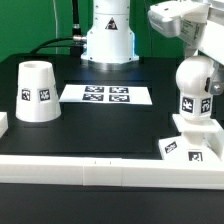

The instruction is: Assemble lamp

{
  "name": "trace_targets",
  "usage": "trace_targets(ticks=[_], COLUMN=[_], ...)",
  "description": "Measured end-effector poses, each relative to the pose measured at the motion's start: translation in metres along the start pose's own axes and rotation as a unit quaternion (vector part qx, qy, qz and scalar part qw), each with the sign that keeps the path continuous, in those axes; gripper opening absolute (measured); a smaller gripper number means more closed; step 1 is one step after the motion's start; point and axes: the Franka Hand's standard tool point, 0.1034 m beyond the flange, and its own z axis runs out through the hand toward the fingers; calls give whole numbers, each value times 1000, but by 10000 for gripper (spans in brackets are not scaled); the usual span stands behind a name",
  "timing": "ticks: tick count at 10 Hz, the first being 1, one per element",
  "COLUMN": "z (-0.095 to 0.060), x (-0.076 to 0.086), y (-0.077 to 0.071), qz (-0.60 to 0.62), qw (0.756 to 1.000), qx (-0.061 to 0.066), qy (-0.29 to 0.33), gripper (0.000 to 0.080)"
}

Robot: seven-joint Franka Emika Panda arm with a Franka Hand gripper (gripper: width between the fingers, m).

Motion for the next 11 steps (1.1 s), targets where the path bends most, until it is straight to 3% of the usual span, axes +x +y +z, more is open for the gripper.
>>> trace_targets(ticks=[1, 4, 6, 8, 9, 11], z=[0, 0, 1, 1, 1, 1], x=[0, -1, -4, -3, -1, -1], y=[0, 0, -3, -3, -4, -2], qz=[3, 22, 98, 231, 285, 377], qw=[1000, 1000, 995, 973, 958, 925], qx=[0, 0, 11, 14, 27, 35], qy=[0, 0, 7, 22, 25, 31], gripper=[575, 576, 576, 576, 577, 577])
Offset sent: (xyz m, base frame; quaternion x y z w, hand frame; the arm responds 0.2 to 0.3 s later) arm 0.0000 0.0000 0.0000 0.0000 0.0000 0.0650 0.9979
